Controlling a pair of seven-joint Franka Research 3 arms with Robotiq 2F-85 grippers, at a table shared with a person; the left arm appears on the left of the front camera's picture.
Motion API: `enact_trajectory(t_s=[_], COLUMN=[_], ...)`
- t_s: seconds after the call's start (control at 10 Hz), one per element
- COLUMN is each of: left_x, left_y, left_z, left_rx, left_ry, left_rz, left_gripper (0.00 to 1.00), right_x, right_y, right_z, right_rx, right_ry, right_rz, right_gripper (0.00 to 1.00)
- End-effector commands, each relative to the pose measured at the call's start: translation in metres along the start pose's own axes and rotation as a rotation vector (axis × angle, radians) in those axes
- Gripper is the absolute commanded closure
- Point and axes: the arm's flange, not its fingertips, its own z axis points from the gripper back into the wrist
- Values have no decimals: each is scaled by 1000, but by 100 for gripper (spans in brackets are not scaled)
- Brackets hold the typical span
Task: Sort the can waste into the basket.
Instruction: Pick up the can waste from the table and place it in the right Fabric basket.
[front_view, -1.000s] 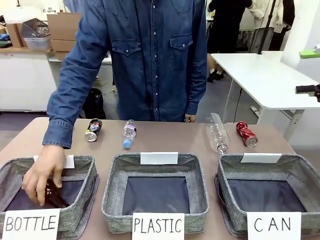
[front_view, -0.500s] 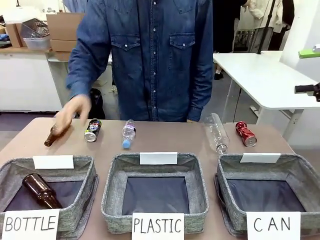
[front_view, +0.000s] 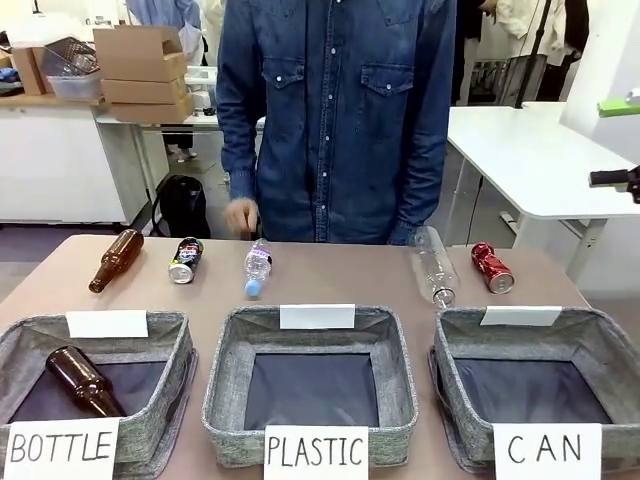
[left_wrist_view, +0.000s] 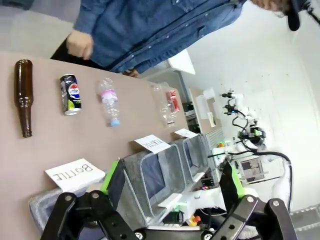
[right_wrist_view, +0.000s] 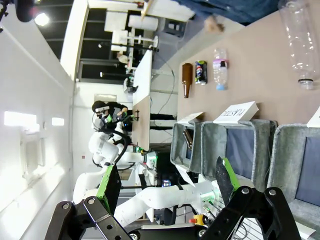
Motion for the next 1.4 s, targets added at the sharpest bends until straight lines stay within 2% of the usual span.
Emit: enact_trajectory(t_s=[0.0,0.1,0.2,0.3,0.6,0.8,1.0,1.2,1.3], left_x=[35,51,67,71,62,55,46,35,26], left_y=[-8,-6,6,19,83,124,145,171,181], left_z=[-83,-127,-167,-201,-312,-352,-375,-391,-401], left_rx=[91,146,281,309,522,687,723,812,824], left_ry=[115,207,189,213,310,306,362,368,411], left_rz=[10,21,55,63,84,100,152,173,190], left_gripper=[0,0,0,0,0,0,0,0,0], right_x=[3,3,3,3,3,3,3,3,3], right_y=[0,0,0,0,0,0,0,0,0], right_z=[-2,-2,-2,-2,-2,-2,-2,-2,-2], right_rx=[26,26,26,26,26,26,26,26,26], right_ry=[-3,-3,-3,-3,-3,-3,-3,-3,-3], right_rz=[25,25,25,25,25,25,25,25,25], right_gripper=[0,0,0,0,0,0,0,0,0])
